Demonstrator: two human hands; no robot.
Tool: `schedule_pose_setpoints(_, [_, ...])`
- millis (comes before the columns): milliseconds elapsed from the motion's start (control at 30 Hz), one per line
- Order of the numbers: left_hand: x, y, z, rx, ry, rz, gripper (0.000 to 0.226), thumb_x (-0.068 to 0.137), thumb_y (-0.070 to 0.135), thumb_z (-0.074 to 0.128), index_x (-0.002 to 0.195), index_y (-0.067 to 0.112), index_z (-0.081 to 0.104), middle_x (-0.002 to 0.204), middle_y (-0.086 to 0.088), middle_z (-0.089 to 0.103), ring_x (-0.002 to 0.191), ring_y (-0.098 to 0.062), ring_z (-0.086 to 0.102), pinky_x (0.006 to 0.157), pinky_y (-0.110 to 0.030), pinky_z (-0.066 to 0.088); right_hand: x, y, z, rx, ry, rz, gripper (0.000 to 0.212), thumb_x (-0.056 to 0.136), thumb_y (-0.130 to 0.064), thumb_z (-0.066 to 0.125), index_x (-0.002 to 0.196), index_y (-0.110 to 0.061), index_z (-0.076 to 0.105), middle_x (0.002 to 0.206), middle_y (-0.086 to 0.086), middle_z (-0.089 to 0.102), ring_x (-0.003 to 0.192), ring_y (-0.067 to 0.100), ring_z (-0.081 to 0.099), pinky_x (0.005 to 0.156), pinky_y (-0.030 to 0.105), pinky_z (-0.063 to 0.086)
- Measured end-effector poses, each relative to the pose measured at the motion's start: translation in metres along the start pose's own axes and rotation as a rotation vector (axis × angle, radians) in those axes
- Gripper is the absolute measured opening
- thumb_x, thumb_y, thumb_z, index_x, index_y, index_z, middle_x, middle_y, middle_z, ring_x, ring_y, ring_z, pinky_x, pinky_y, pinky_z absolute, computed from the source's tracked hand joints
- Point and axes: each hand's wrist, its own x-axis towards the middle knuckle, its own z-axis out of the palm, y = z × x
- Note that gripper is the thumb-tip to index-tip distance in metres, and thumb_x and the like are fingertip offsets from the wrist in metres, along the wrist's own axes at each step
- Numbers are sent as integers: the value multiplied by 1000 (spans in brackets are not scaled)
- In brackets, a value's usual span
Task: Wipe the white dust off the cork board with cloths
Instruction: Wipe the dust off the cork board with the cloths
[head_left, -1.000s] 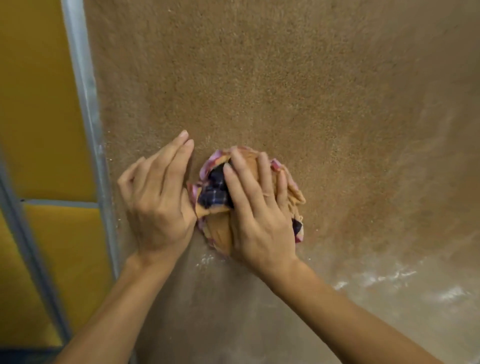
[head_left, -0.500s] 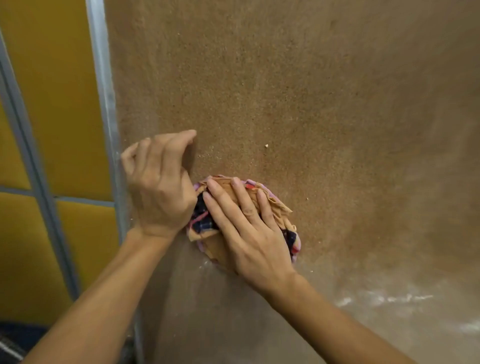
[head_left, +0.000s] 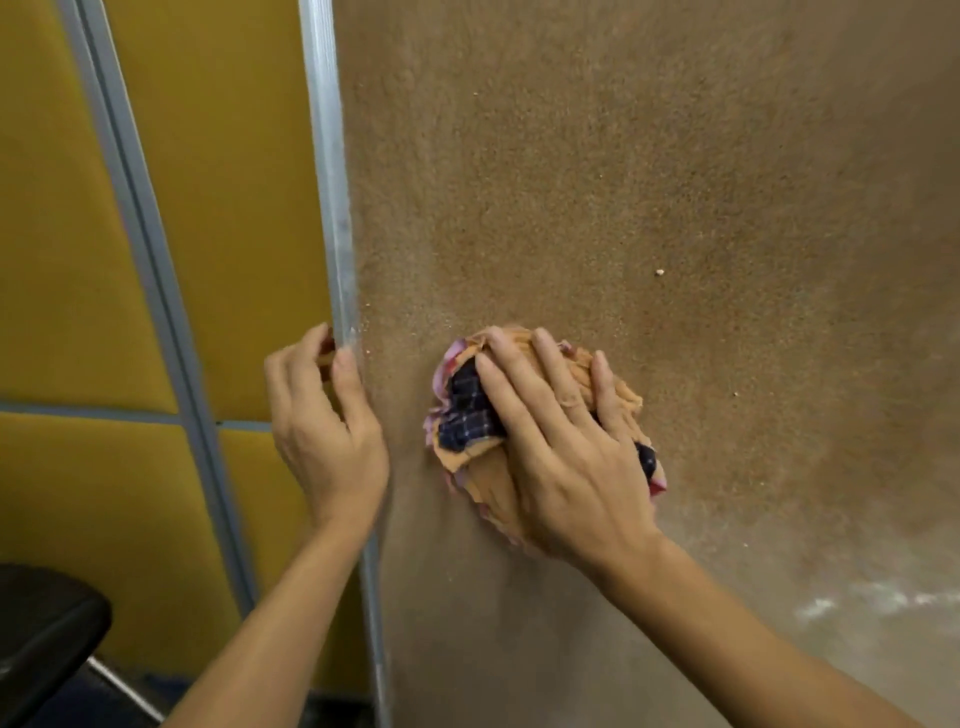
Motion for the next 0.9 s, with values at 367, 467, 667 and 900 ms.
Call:
schedule_pose_setpoints(367, [28,-34,-34,-278,-311,53,37,91,0,50,124,2,68,115,6,68,104,-9,68,87,-17,52,26,-55,21,-90,-36,-122,62,101,-56,52,152,-22,47,164,1,33,154,33,24,121,61,23])
schedule_pose_setpoints(467, [30,-28,-31,-360,-324,-49,41,87,4,48,122,7,69,113,-4,73,99,-18,73,82,-25,58,41,-48,14,-99,-25,-71,63,102,-59,44,152,-21,46,165,1,29,155,34,21,121,64,19])
schedule_pose_setpoints(667, [32,-35,-31,-304,-372,82,27,92,6,50,84,0,74,77,-11,71,69,-27,64,56,-49,48,110,-74,13,-19,120,206,50,102,-32,38,150,-23,49,166,-1,30,155,39,18,117,71,15])
schedule_pose_setpoints(900, [38,-35,-36,-411,-443,-70,44,85,6,50,124,17,67,108,21,70,101,0,70,86,-27,58,25,-77,41,-90,-7,-122,58,101,-53,52,148,-20,52,164,0,33,153,36,25,118,66,25])
